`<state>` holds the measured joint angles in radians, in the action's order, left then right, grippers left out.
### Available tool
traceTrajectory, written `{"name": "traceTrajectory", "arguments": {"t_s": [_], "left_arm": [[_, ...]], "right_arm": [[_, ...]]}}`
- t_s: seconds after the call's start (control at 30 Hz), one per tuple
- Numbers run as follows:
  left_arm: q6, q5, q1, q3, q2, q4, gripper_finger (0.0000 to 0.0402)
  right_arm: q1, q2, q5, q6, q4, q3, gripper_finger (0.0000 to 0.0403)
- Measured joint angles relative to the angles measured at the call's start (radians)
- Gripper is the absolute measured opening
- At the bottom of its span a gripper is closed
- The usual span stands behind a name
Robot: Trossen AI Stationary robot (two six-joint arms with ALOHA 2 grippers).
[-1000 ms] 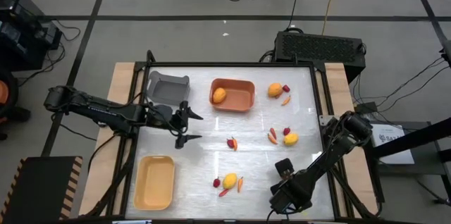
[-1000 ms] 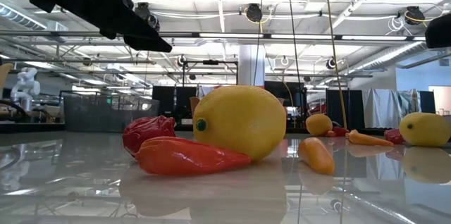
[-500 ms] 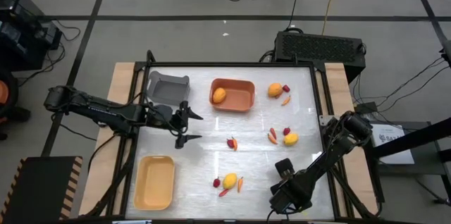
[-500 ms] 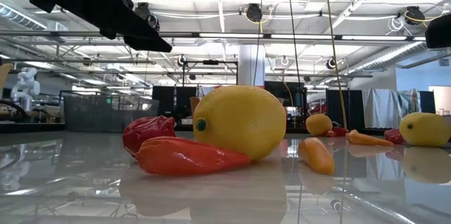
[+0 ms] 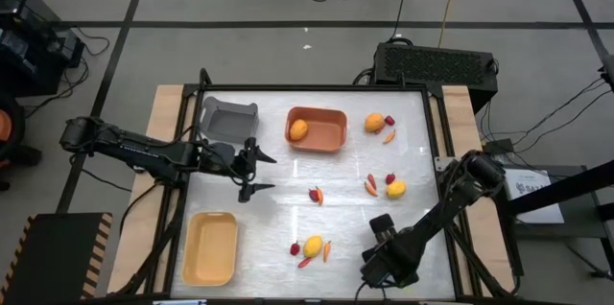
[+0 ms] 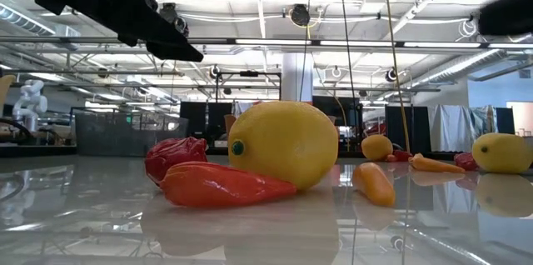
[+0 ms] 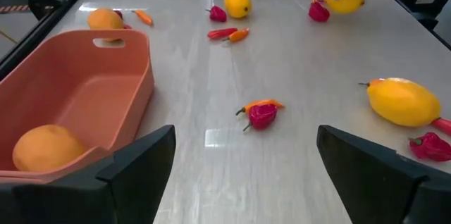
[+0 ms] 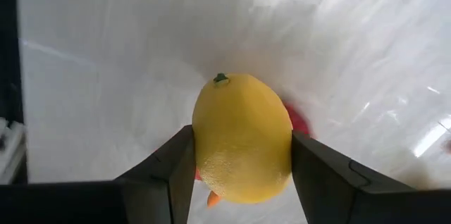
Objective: Sort produce into baskets
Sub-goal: Put the lemon into the orange bin
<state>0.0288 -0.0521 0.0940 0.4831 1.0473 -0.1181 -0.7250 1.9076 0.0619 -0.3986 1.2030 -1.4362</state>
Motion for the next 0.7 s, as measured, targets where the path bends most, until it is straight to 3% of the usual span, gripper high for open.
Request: {"name": "traceTrajectory", "arguments": {"t_s": [0.13, 0.47, 0.7], "left_arm": [[0.0, 0.0, 0.0, 0.0, 0.0, 0.0, 0.0352], [-0.023, 0.001, 0.006, 0.0, 0.0, 0.003, 0.0352], [-0.047, 0.003, 0.03, 0.0, 0.0, 0.004, 0.0352]], "right_arm": [[0.049, 0.0, -0.077, 0.056, 0.018, -0.093, 0.0187], [0.246, 0.0, -0.452, 0.382, -0.031, -0.262, 0.0187], [0.483, 0.0, -0.48, 0.571, -0.224, -0.266, 0.0187]]}}
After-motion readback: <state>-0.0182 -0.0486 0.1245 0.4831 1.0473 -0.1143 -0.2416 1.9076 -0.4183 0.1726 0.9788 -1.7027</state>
